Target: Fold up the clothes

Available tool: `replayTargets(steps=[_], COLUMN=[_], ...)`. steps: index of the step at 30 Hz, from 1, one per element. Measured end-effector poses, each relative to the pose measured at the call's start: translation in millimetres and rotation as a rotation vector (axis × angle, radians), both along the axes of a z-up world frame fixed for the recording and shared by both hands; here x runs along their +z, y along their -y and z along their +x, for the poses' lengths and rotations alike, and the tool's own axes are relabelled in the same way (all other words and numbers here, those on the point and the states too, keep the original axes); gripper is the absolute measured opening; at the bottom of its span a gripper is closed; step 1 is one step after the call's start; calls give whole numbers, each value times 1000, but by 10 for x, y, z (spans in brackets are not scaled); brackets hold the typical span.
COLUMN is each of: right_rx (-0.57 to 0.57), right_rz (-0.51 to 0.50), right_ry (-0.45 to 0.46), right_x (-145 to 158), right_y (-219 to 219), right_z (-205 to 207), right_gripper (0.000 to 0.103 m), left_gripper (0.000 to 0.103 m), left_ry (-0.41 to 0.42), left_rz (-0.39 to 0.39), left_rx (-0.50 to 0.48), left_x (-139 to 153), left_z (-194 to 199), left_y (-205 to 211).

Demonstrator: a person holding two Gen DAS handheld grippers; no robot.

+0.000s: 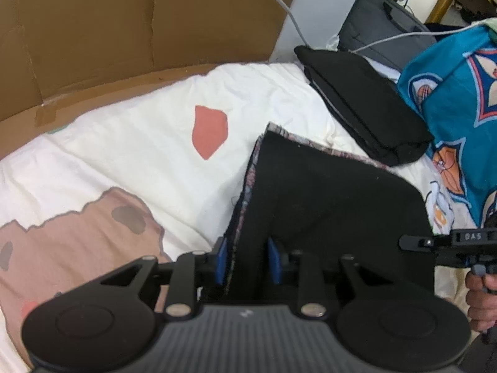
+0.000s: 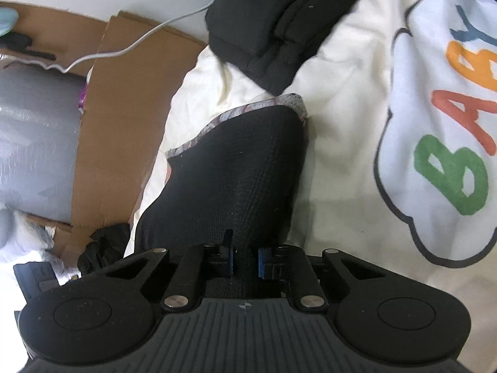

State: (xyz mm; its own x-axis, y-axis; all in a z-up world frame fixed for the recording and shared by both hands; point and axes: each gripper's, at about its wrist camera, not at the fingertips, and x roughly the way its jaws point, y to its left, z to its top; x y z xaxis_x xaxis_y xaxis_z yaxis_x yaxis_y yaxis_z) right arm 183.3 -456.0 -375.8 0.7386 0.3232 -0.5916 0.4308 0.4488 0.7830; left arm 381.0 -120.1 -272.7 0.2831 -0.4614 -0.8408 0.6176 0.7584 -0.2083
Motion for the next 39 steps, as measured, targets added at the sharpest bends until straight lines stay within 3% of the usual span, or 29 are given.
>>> replayTargets(steps=[3,4,6,8,12,18,24,33,35,39], right_rx=[-22,-30,-35,-33,-33,-20,-12,32,40,56], right_rz=[14,15,21,16,18,4,11,-20,-31,-94], right_ry=[-12,-16,-20,-23,-27,-35,-40,-47,-43,-12], right_x=[-28,-33,-51,-50,-59,-48,-61,-54,-41,66], right_y=[35,43,47,32,29,7,4,-14,-16,-49], right_z=[-11,-13,-14,2,3,11,38,122,131,151], right_gripper=[16,16,17,18,20,20,21,23,15,11], left_gripper=[32,36,55,58,74,75,79,80,71,58], left_ry=[2,9,11,-8,-61,-104,-164,-169,-122,-53], left_rz=[-59,-71,-80,-106,-132,-22,-29,-16,9,41], left_rx=[20,22,40,46,8,-26,-14,-23,-42,-63], left_x=[101,127,142,133,56,-232,-381,-500,-485,-424], left_z=[62,79,122,158,146,75,111,188,146,47], left_y=[-76,-90,-100,-98,15,223,246,347,390,430])
